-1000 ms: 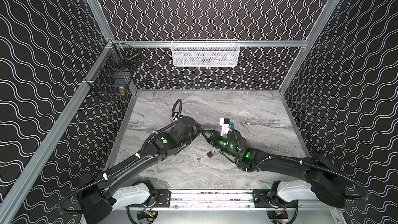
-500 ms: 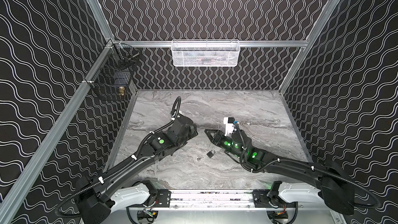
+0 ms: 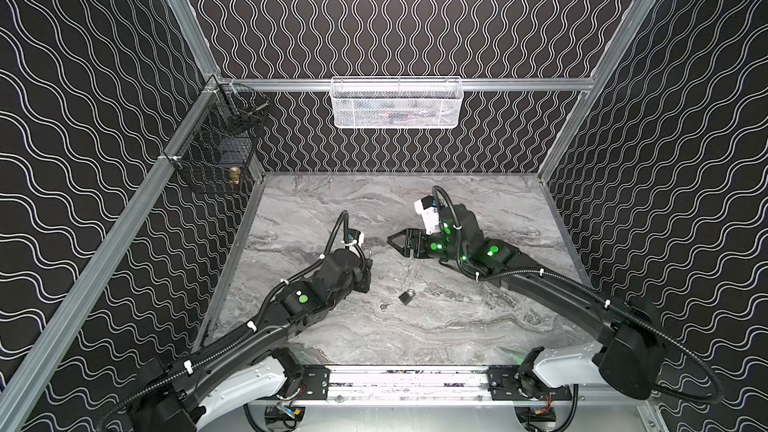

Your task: Unlock with the key

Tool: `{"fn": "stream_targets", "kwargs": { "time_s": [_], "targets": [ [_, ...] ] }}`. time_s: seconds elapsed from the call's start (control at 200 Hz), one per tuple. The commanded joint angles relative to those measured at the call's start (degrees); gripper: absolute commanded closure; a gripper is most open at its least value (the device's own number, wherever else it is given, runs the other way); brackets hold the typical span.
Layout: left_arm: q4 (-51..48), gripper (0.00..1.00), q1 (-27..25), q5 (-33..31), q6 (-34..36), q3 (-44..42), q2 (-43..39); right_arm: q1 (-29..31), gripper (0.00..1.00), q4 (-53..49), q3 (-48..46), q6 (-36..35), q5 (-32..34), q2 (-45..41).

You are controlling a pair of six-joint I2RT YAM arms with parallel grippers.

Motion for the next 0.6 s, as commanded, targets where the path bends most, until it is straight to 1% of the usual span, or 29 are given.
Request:
{"fn": "stream_targets", "kwargs": {
  "time_s": [0.0,0.14,0.325,0.596],
  "targets": [
    [12.1,1.00,0.0,1.6,10.0,-3.4,-1.1,-0.1,0.17,-13.5,6.1,-7.6,-4.2,4.1],
    [15.6,1.00,0.0,1.8,13.2,-5.4,-1.2,0.8,0.16,-17.9,12.7,-9.5,-5.6,8.7],
    [16.9,1.00,0.0,2.1,14.7,-7.0,-3.0,1.7,0.15,-25.4,21.1,-11.9,-2.9,15.2],
    [16.4,1.00,0.0,1.7,15.2,-7.0,-3.3,1.7,0.14,-28.9,27.2,-12.2,-0.2,20.5]
  ]
}}
